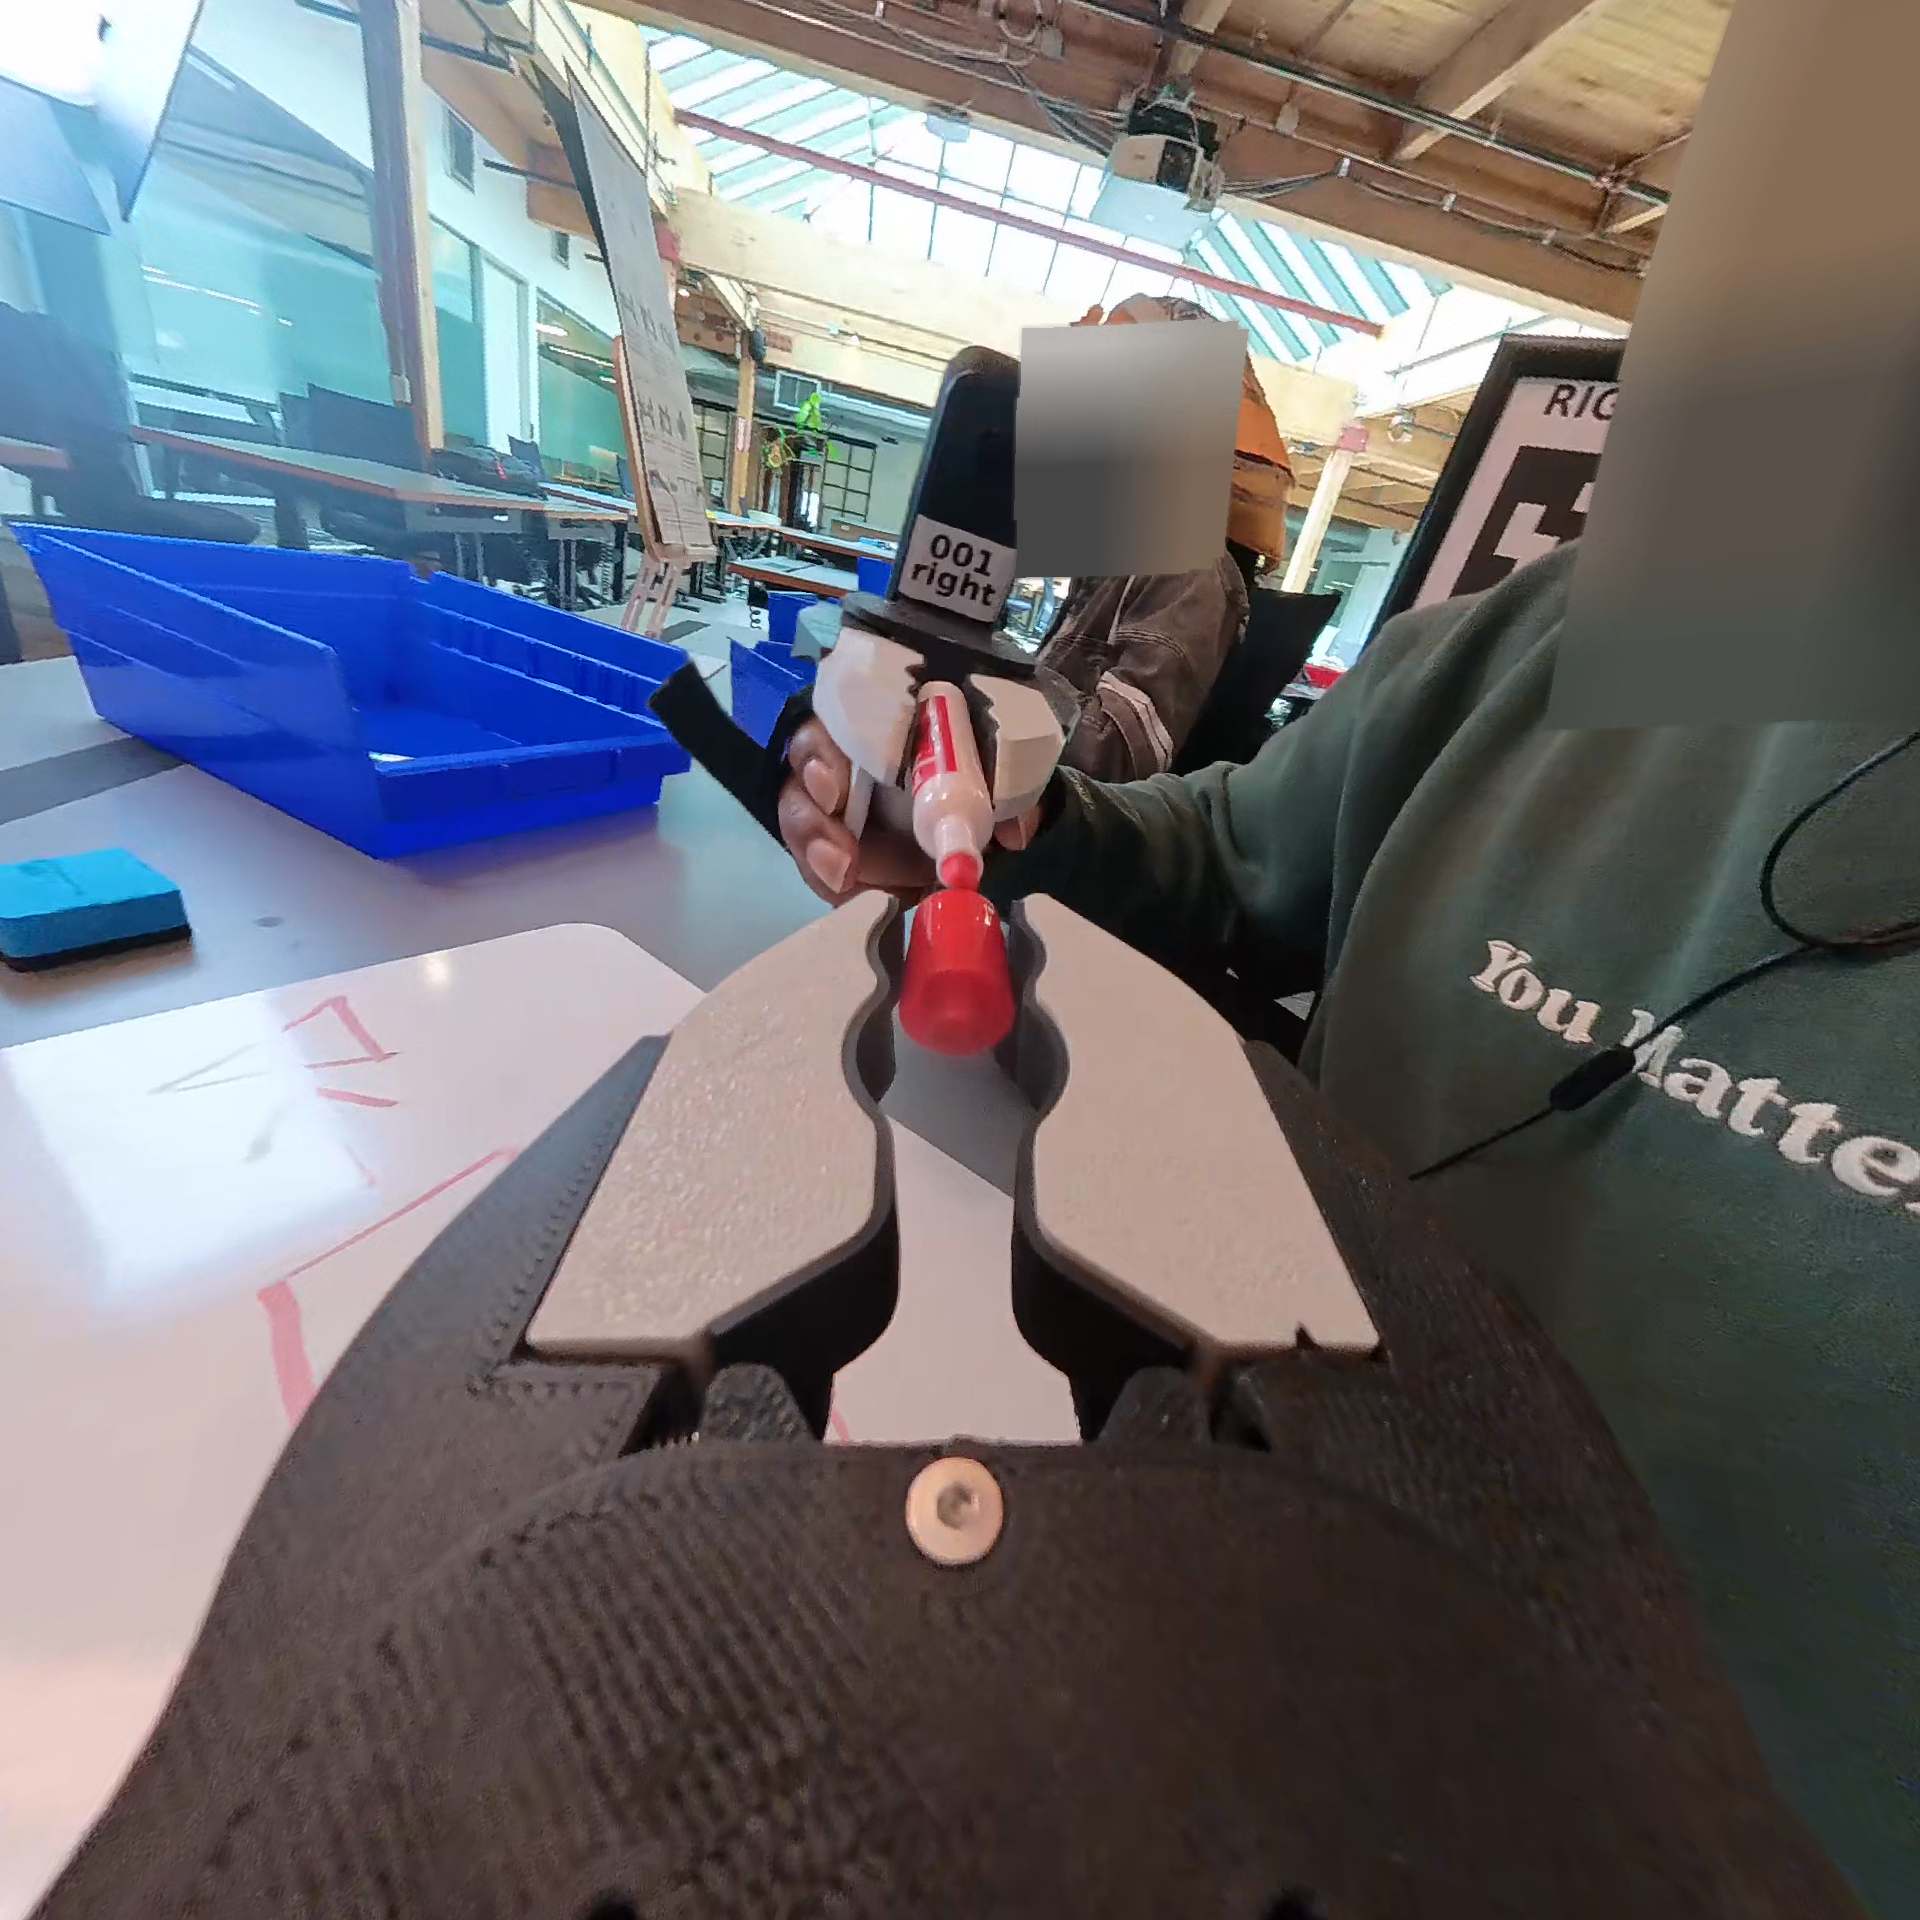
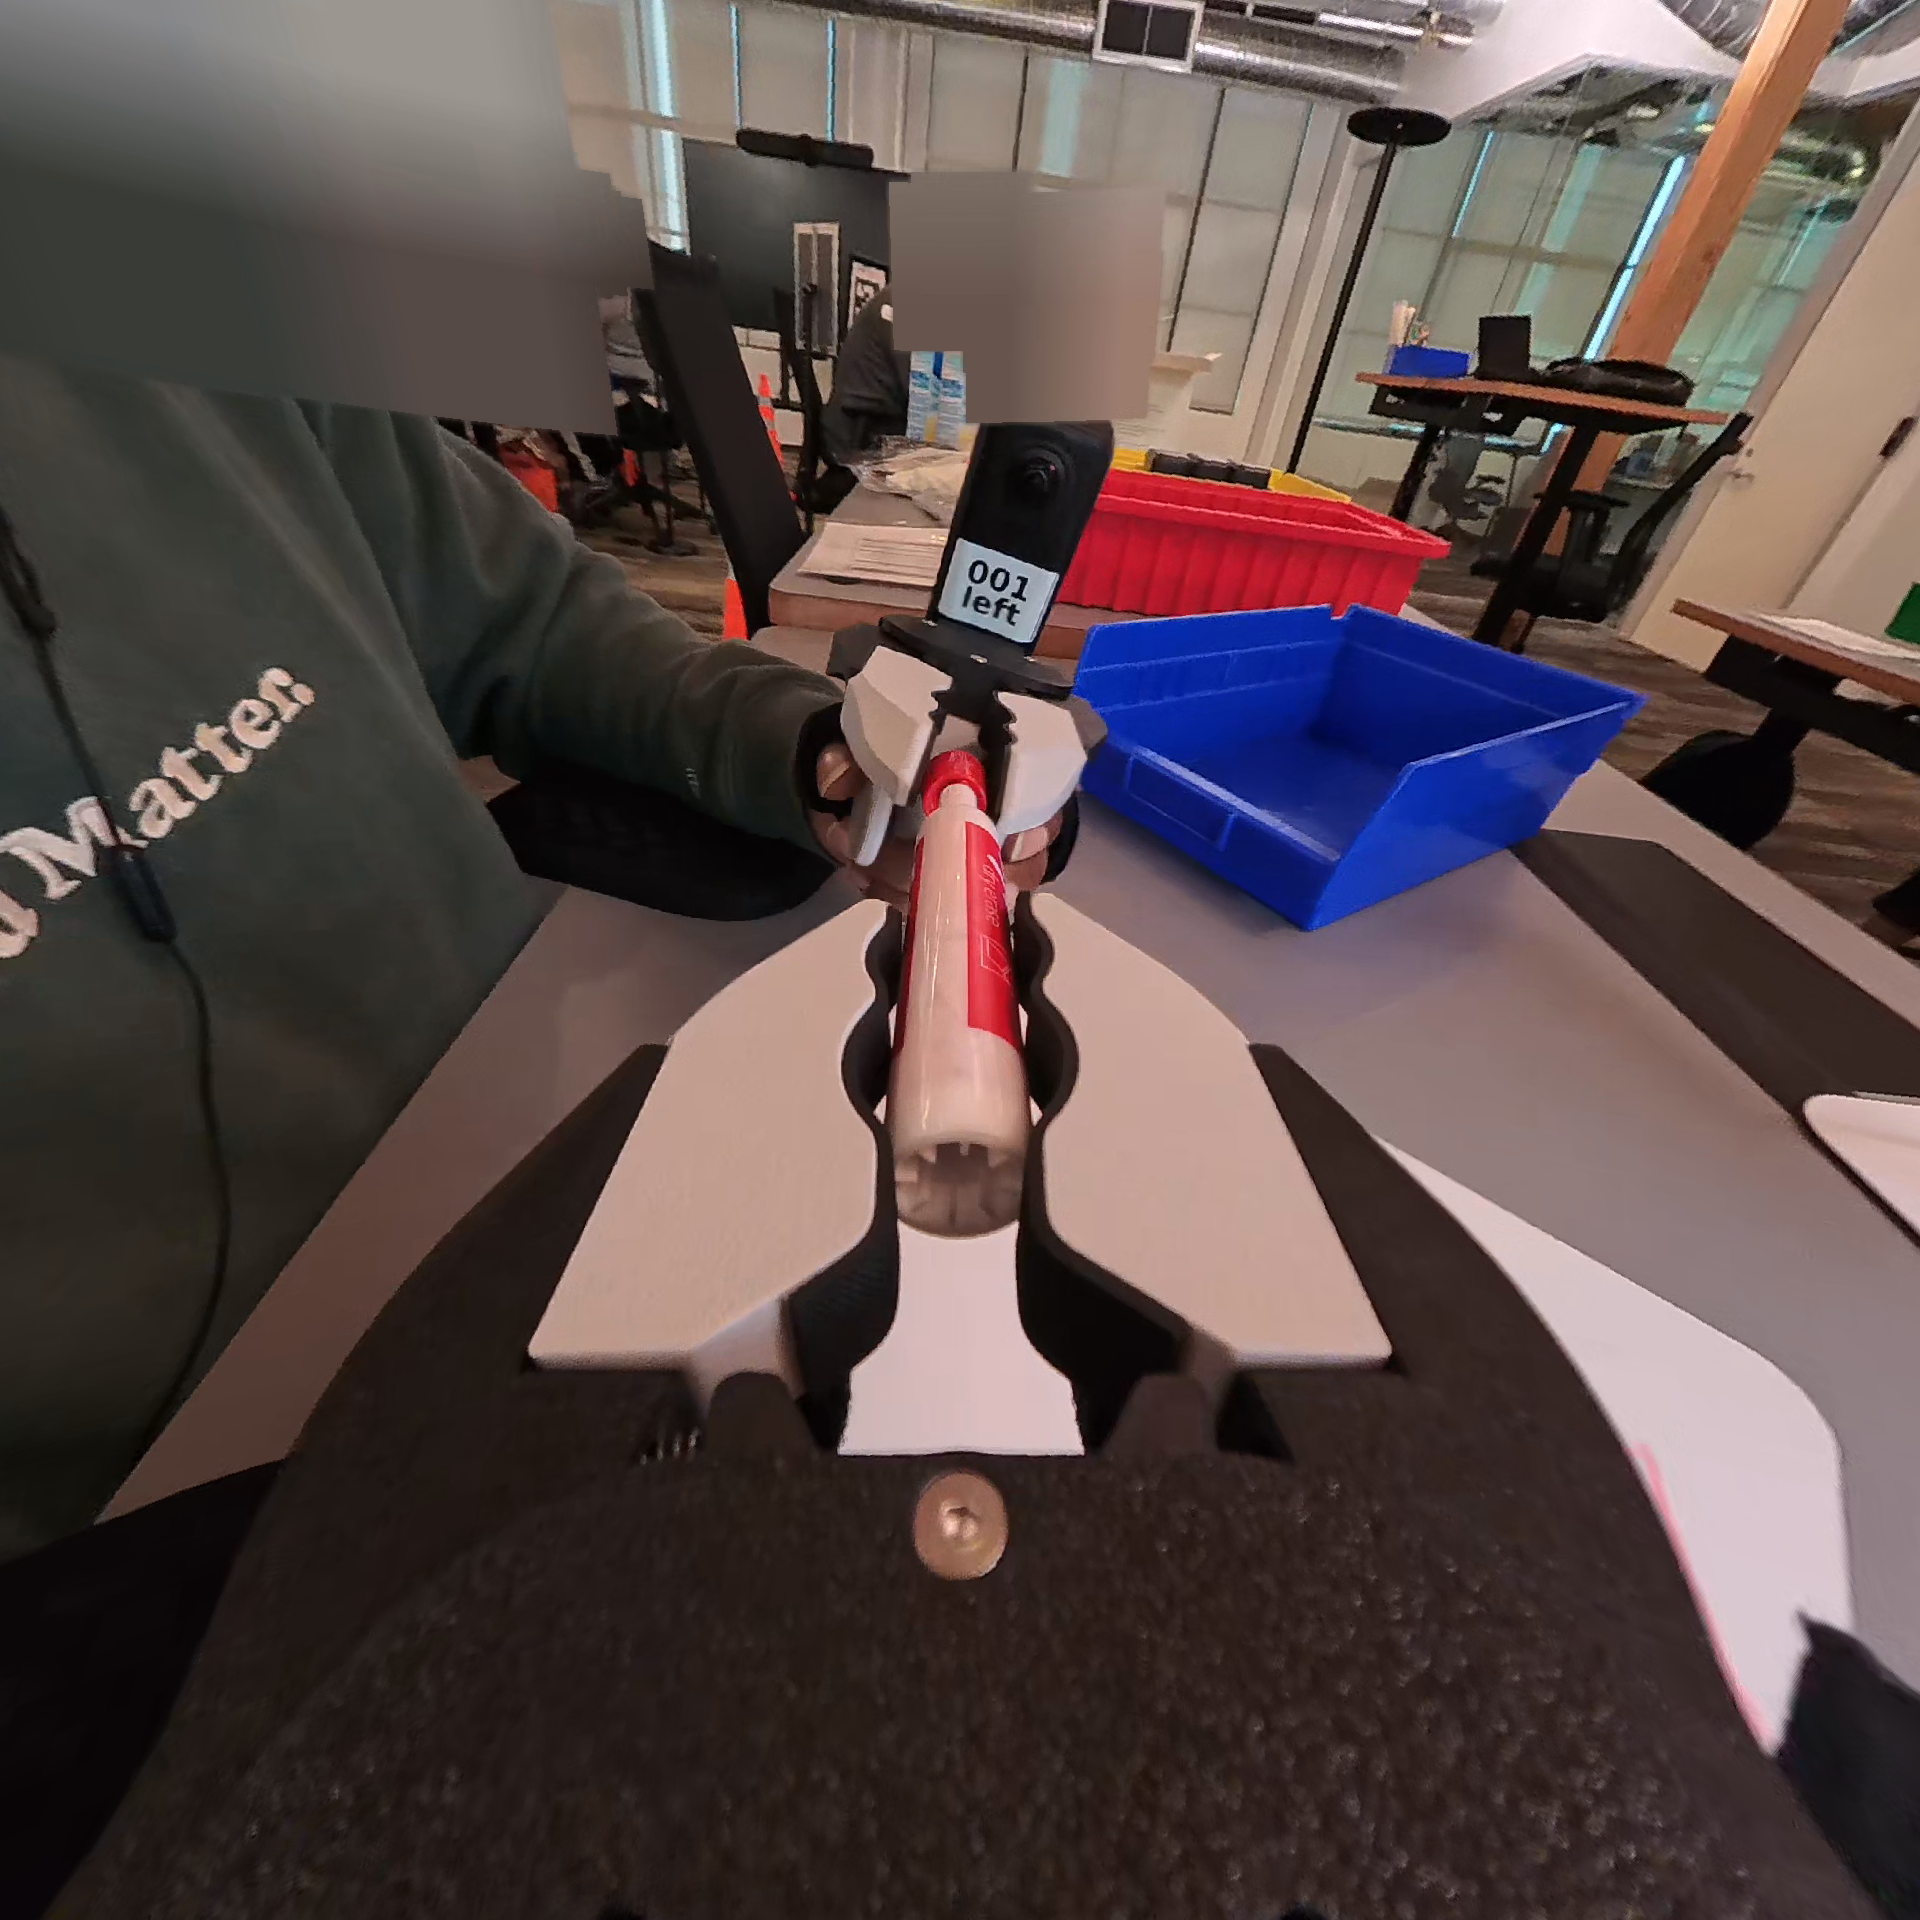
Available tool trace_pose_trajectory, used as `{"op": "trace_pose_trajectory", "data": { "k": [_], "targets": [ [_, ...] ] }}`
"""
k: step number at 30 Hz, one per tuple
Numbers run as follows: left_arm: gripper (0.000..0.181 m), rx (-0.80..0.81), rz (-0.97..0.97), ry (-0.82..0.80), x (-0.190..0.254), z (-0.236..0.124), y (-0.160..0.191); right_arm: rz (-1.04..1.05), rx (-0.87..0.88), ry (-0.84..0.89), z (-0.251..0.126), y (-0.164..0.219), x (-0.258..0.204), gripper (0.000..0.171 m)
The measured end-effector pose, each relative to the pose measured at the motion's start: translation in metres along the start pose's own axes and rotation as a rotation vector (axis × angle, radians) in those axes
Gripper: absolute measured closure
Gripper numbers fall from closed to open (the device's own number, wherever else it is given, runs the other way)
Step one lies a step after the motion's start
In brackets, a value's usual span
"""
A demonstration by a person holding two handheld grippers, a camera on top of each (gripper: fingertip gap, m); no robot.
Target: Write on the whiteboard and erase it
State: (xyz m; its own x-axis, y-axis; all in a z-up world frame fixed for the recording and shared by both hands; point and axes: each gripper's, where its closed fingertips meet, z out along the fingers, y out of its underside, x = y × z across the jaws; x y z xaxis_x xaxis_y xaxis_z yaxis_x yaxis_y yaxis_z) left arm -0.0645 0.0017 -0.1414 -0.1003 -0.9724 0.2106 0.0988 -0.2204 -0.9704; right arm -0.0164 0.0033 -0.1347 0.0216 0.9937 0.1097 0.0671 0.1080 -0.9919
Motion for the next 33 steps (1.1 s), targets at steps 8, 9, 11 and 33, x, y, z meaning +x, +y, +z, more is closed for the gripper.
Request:
{"op": "trace_pose_trajectory", "data": {
  "k": [8,9,11,33],
  "targets": [
    [0.162,-0.104,-0.01,0.01,-0.001,0.008,0.024,0.023,-0.058,-0.034,0.017,0.023,-0.006,0.15],
    [0.162,-0.116,-0.022,-0.007,-0.004,0.008,0.027,0.024,-0.045,-0.028,0.017,0.022,-0.006,0.151],
    [0.162,-0.151,-0.046,-0.028,-0.006,0.007,0.034,0.015,-0.039,-0.017,0.019,0.022,-0.006,0.151],
    [0.165,-0.311,-0.152,-0.03,-0.007,0.011,0.065,-0.035,-0.132,-0.059,0.017,0.044,-0.02,0.151]
  ]
}}
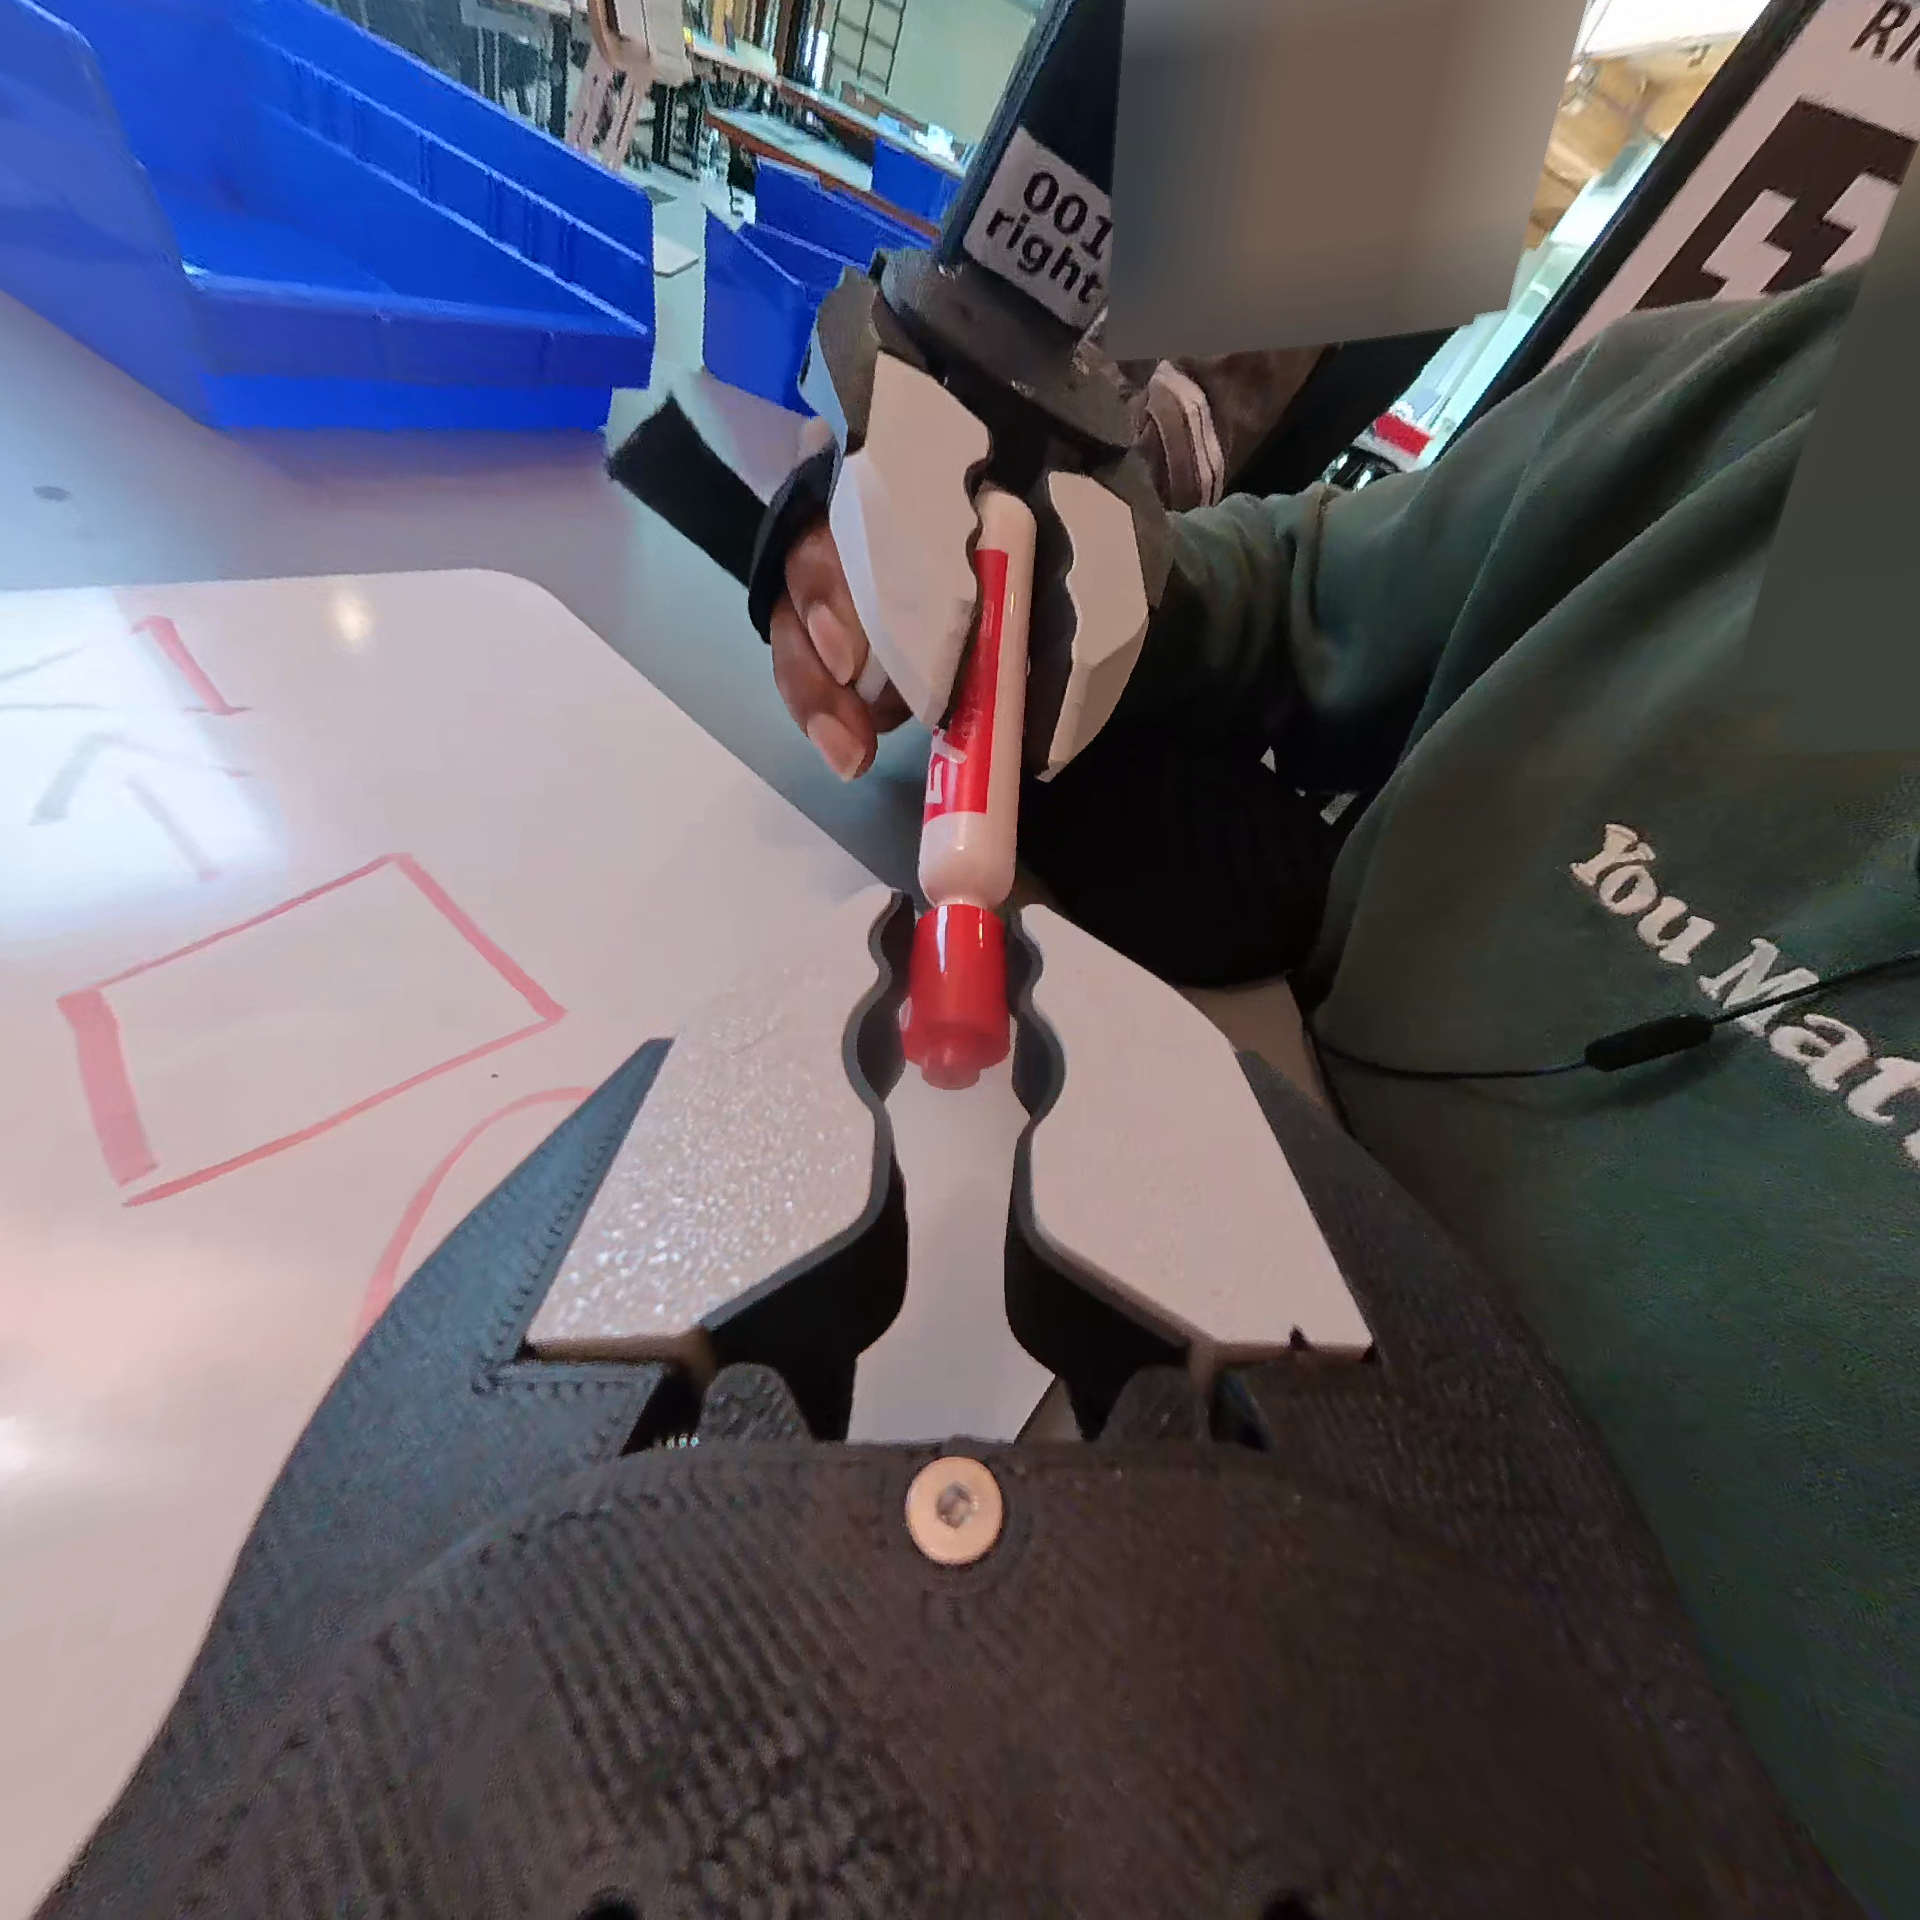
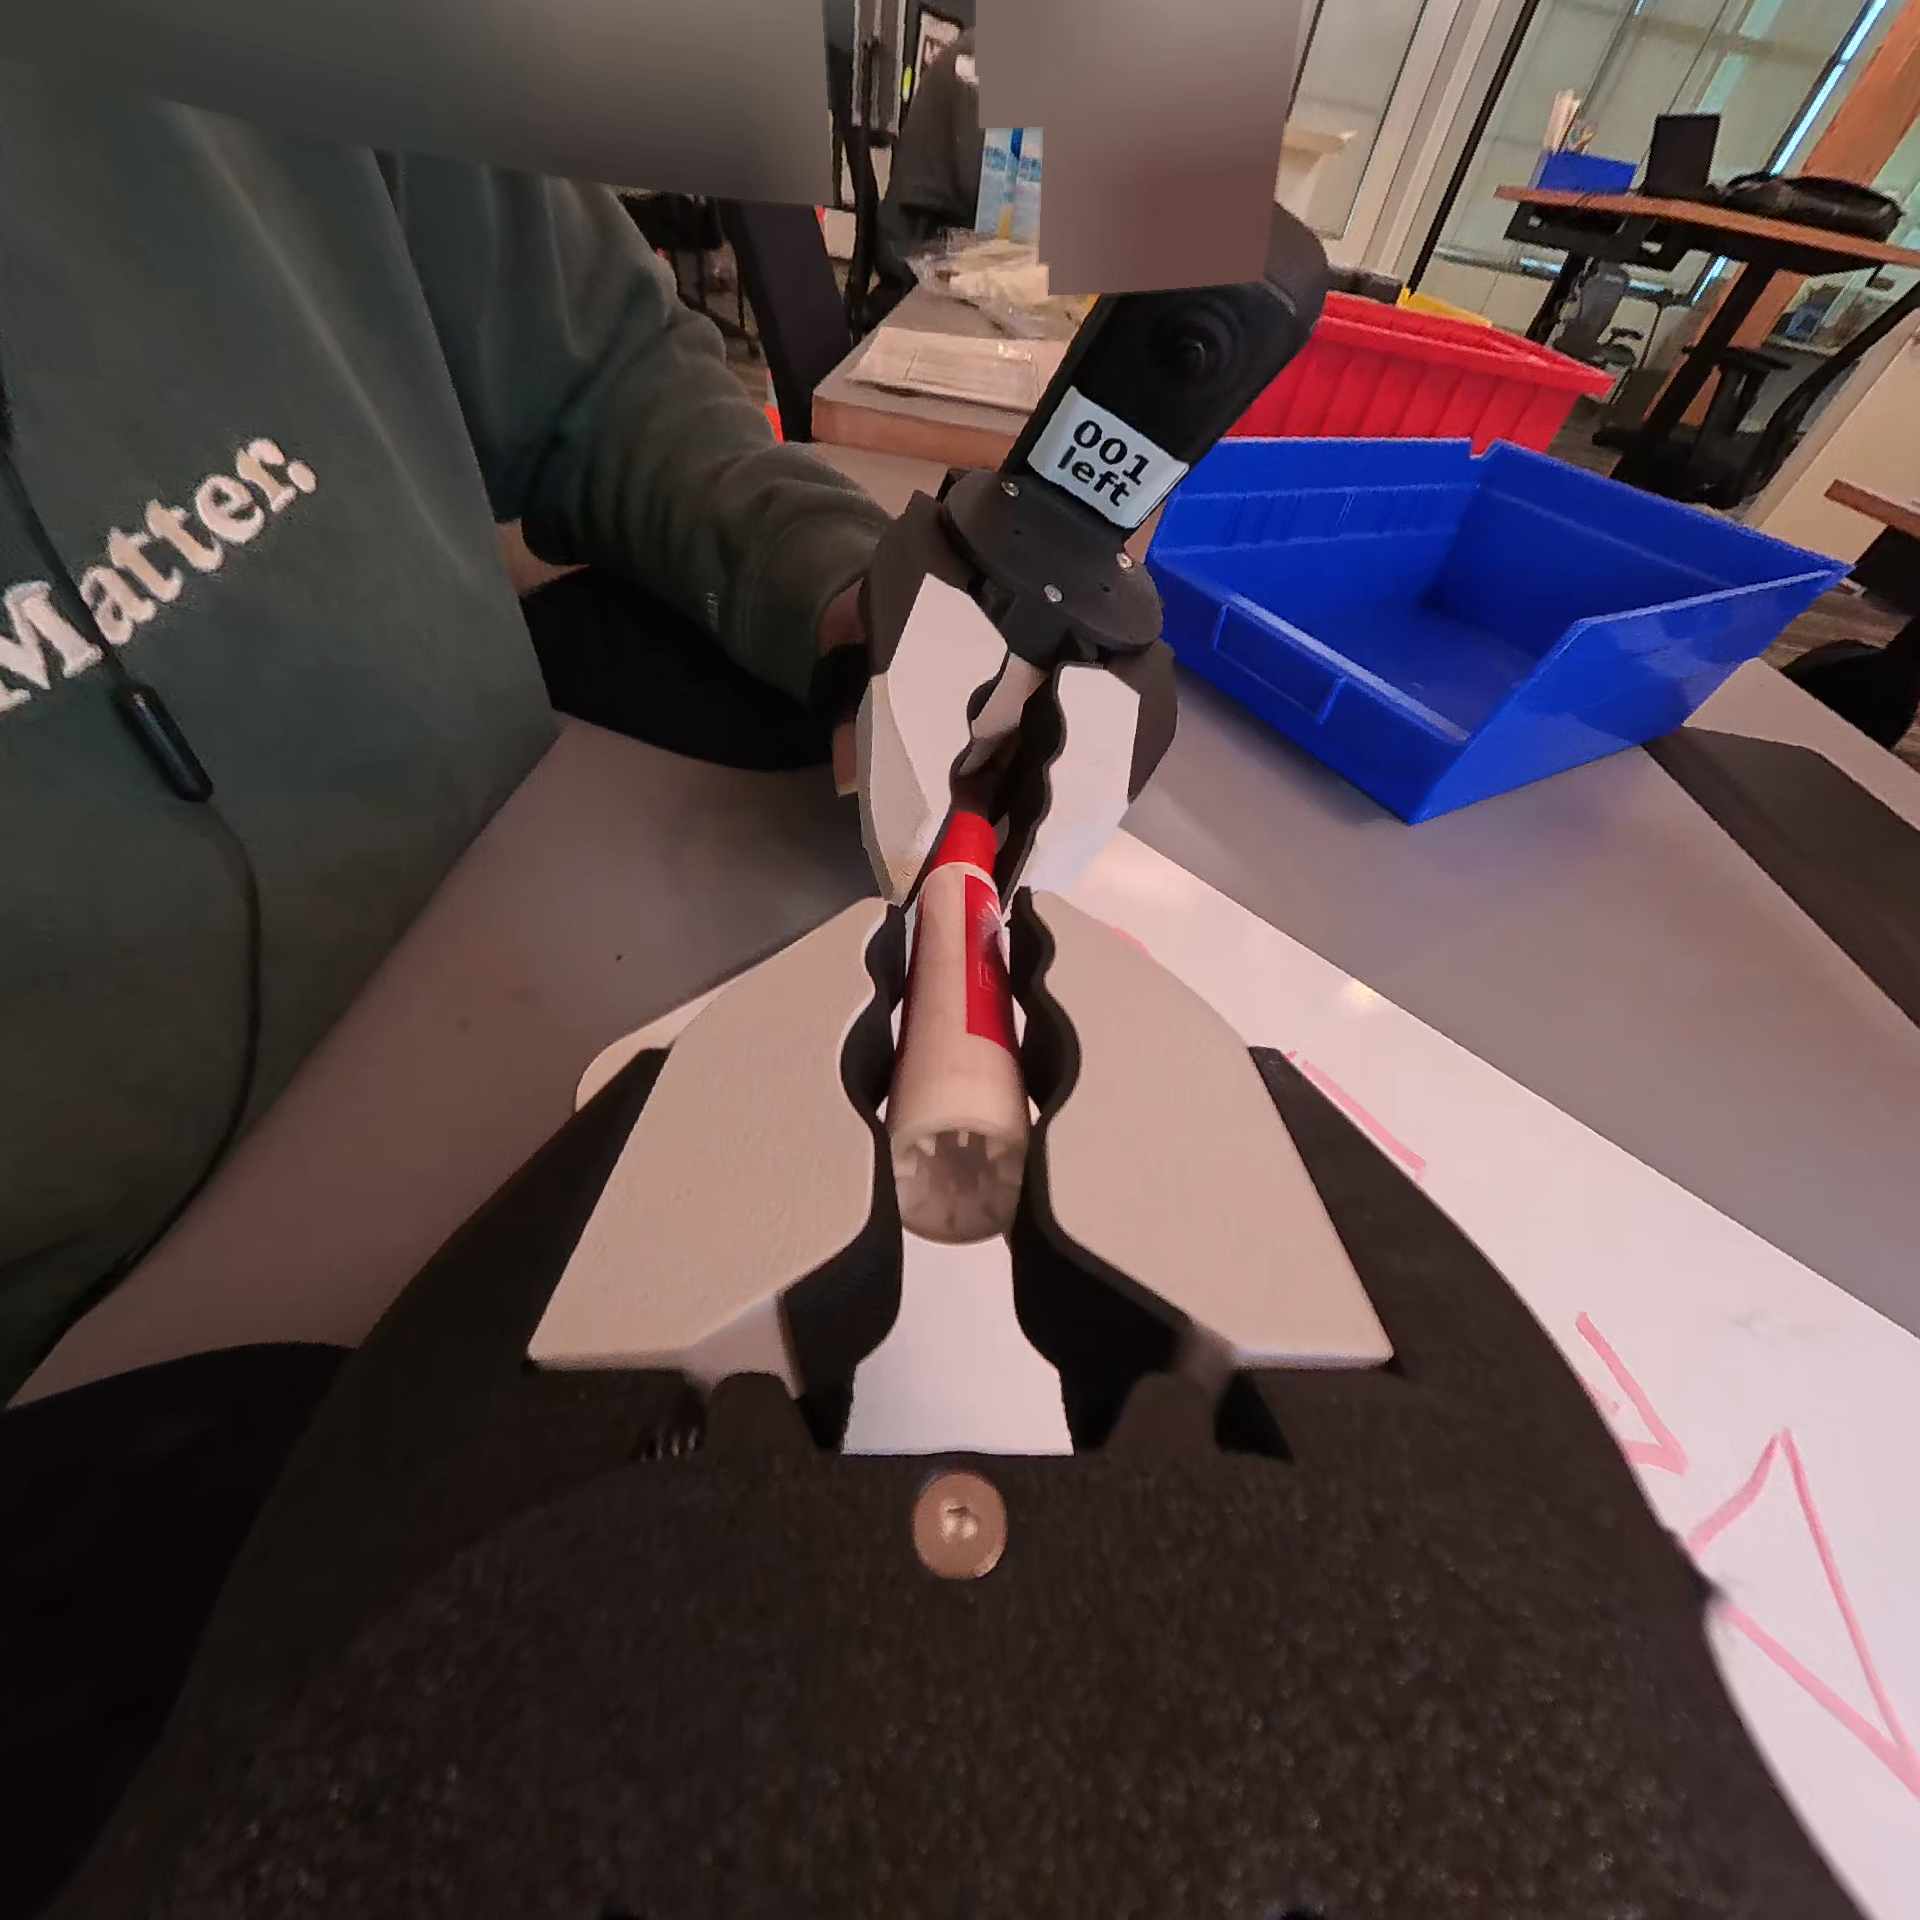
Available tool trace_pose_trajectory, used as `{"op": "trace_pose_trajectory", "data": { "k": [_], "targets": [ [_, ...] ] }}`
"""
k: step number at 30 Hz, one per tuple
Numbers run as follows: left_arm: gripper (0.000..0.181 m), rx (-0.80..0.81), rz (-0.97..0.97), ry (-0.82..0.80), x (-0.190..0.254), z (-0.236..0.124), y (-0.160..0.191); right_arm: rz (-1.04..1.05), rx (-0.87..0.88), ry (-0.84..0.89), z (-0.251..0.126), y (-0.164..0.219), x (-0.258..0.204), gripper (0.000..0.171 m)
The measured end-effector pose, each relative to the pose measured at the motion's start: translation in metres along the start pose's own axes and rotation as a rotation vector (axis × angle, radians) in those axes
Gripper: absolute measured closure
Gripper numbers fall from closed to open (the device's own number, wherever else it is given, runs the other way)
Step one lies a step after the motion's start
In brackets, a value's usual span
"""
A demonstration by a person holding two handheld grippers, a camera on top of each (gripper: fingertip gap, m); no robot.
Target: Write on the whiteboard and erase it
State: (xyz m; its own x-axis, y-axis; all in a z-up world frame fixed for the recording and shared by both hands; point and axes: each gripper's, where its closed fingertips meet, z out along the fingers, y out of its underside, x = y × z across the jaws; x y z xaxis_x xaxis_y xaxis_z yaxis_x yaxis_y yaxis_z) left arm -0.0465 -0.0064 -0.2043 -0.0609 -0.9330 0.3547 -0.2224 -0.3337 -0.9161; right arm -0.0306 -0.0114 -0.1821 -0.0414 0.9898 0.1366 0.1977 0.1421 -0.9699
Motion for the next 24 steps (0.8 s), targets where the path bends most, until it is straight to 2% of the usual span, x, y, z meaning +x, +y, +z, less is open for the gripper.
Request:
{"op": "trace_pose_trajectory", "data": {
  "k": [2,9,19,20,21,23,24],
  "targets": [
    [0.165,-0.046,0.012,-0.011,-0.001,0.002,0.008,-0.006,-0.016,-0.014,0.001,0.003,-0.001,0.151],
    [0.165,0.02,-0.046,0.02,0.0,-0.001,0.0,0.041,0.051,-0.006,0.001,0.001,0.001,0.151],
    [0.166,0.261,-0.125,0.068,0.004,-0.014,-0.034,0.11,0.243,0.08,-0.001,-0.023,0.013,0.151],
    [0.181,0.327,-0.12,0.132,0.013,-0.017,-0.044,0.127,0.274,0.078,0.0,-0.025,0.014,0.151],
    [0.181,0.363,-0.134,0.145,0.014,-0.02,-0.051,0.148,0.298,0.055,0.002,-0.029,0.013,0.151],
    [0.181,0.366,-0.033,0.055,0.009,-0.022,-0.06,0.152,0.318,0.089,-0.001,-0.033,0.018,0.151],
    [0.181,0.395,-0.009,0.063,0.013,-0.025,-0.07,0.133,0.345,0.102,-0.004,-0.041,0.019,0.151]
  ]
}}
